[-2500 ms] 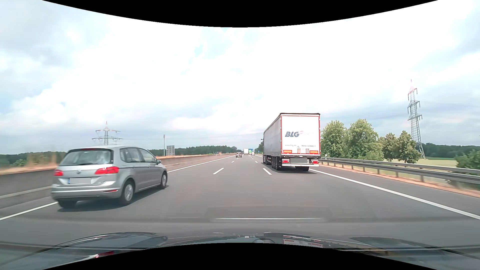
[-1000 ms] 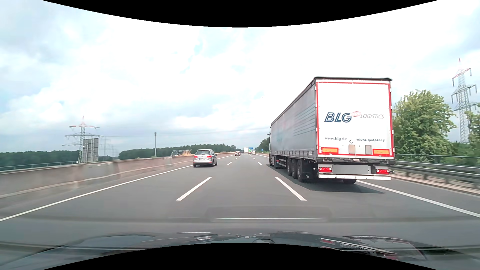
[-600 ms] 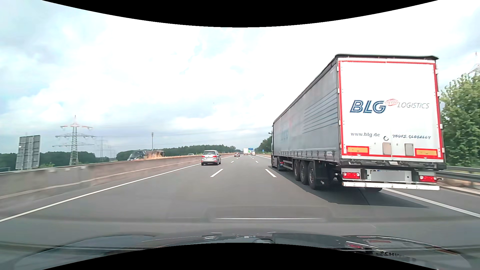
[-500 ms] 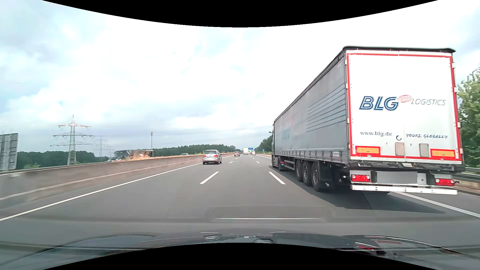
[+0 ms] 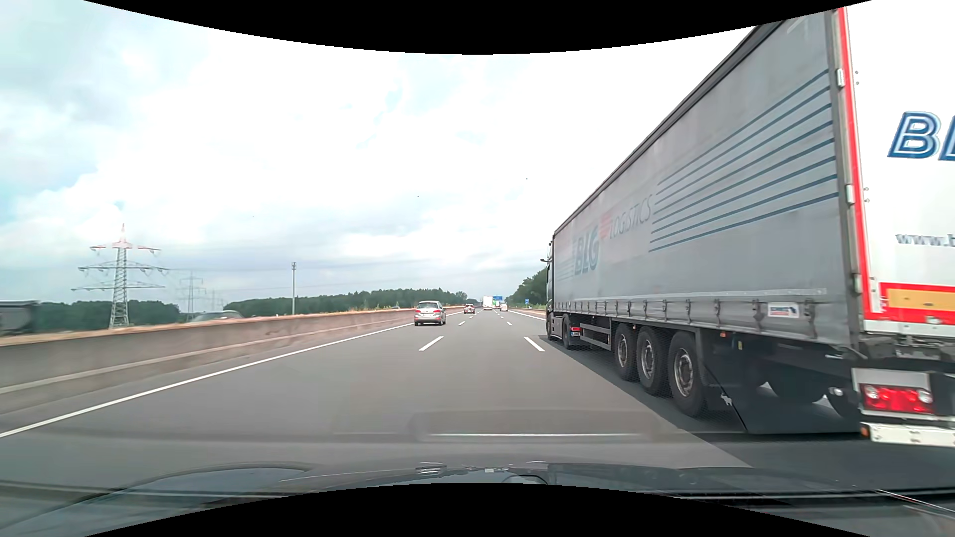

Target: Follow the waypoints while adhering to traffic rules and regulations

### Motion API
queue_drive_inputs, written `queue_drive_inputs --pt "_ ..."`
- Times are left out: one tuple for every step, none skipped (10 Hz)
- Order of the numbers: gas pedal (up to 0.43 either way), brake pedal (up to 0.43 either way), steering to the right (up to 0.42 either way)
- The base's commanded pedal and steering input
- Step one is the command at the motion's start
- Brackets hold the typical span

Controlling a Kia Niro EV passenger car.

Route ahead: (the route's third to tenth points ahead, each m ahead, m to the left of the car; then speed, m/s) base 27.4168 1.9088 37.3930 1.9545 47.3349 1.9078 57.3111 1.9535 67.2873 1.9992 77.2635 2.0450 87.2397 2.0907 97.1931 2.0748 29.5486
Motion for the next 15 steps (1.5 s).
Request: queue_drive_inputs --pt "0.248 0.0 -0.002" --pt "0.248 0.0 -0.003" --pt "0.248 0.0 -0.003" --pt "0.248 0.0 -0.003" --pt "0.248 0.0 -0.003" --pt "0.248 0.0 -0.003" --pt "0.248 0.0 -0.003" --pt "0.248 0.0 -0.003" --pt "0.248 0.0 -0.003" --pt "0.248 0.0 -0.003" --pt "0.248 0.0 -0.003" --pt "0.248 0.0 -0.003" --pt "0.248 0.0 -0.003" --pt "0.248 0.0 -0.003" --pt "0.248 0.0 -0.003"
